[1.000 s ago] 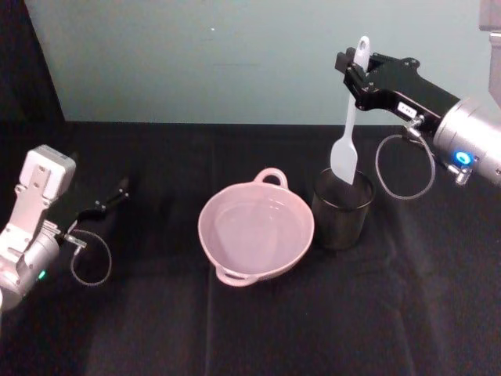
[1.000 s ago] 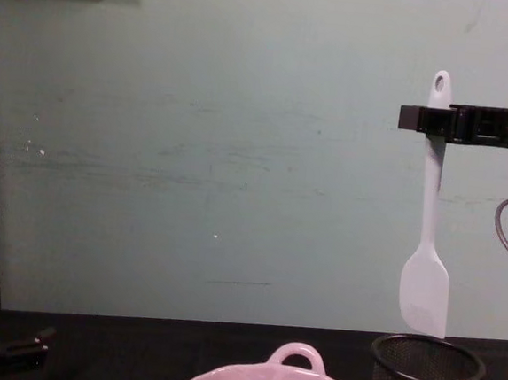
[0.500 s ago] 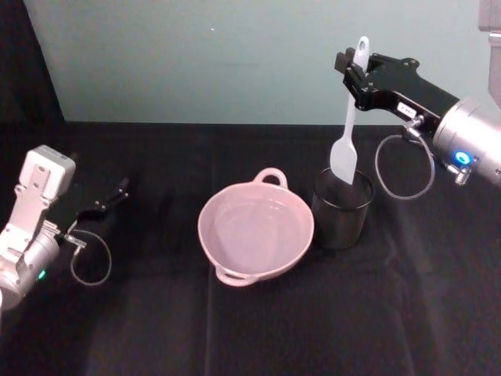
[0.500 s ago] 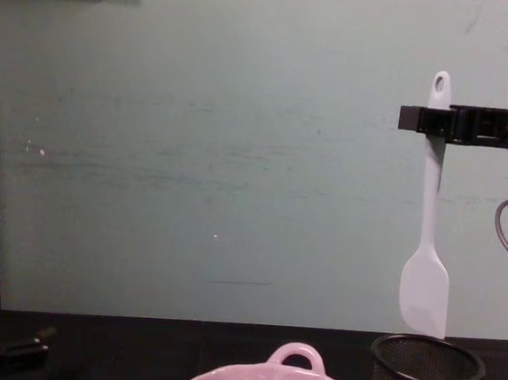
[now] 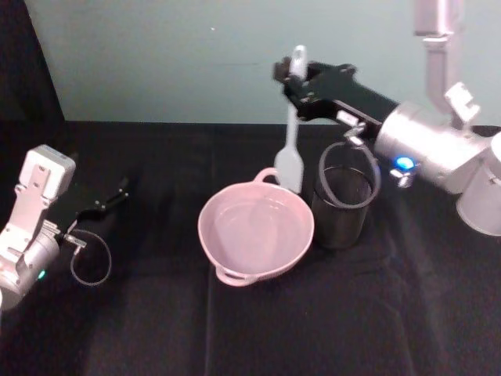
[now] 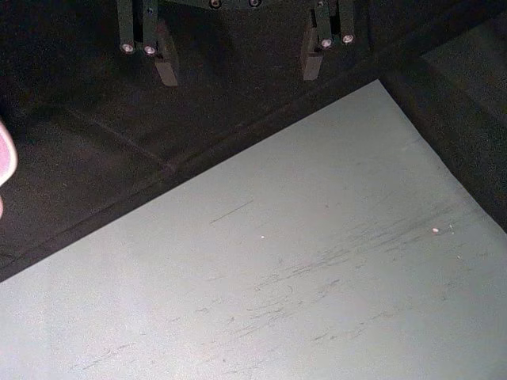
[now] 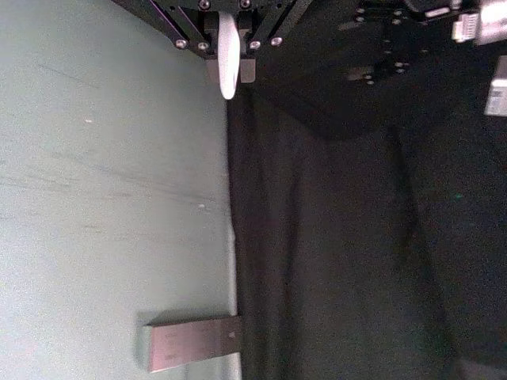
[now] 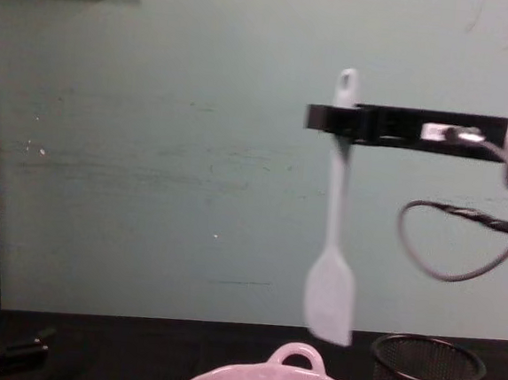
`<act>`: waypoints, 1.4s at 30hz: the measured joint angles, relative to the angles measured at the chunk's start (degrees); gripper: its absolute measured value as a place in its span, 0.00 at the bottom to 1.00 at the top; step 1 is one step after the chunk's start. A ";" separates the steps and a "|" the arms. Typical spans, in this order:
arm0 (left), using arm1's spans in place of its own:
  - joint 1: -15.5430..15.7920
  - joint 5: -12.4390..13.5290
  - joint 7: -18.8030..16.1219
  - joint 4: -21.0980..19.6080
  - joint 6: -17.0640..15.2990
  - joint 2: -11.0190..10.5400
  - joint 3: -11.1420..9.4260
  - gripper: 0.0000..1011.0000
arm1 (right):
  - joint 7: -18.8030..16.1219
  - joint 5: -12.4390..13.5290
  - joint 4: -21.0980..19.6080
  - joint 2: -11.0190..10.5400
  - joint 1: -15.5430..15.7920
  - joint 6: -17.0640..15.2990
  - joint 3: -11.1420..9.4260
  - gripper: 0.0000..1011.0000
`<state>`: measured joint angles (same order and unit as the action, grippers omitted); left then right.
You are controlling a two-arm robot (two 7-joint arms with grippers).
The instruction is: Use the one hand to pick up the spoon and stir the clear water in the bowl.
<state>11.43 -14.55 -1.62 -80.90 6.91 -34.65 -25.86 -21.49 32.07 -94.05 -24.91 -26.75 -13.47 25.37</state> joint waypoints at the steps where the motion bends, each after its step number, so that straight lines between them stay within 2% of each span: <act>1: 0.00 0.00 0.00 0.00 0.00 0.00 0.00 1.00 | -0.41 -0.22 0.79 0.83 -0.43 0.46 0.91 0.12; 7: 0.00 0.00 0.00 0.00 0.00 0.00 0.00 1.00 | -1.53 -1.34 4.14 3.05 -1.40 2.60 3.16 0.12; 15: 0.00 0.00 0.00 0.00 0.00 0.00 0.00 1.00 | -3.67 -3.62 9.64 5.29 -1.13 7.29 5.40 0.12; 22: 0.00 0.00 0.00 0.00 0.00 0.00 0.00 1.00 | -6.30 -4.89 13.00 5.59 0.01 10.87 5.90 0.12; 32: 0.00 0.00 0.00 0.00 0.00 0.00 0.00 1.00 | -8.17 -5.94 13.71 5.50 1.31 12.67 6.06 0.12; 37: 0.00 0.00 0.00 0.00 0.00 0.00 0.00 1.00 | -8.73 -6.27 14.46 6.34 1.09 12.97 6.42 0.12; 42: 0.00 0.00 0.00 0.00 0.00 0.00 0.00 1.00 | -9.26 -6.44 17.60 8.52 -0.59 13.64 6.79 0.12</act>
<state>11.43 -14.55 -1.62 -80.90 6.91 -34.65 -25.86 -30.74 25.62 -76.46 -16.39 -27.34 0.17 32.16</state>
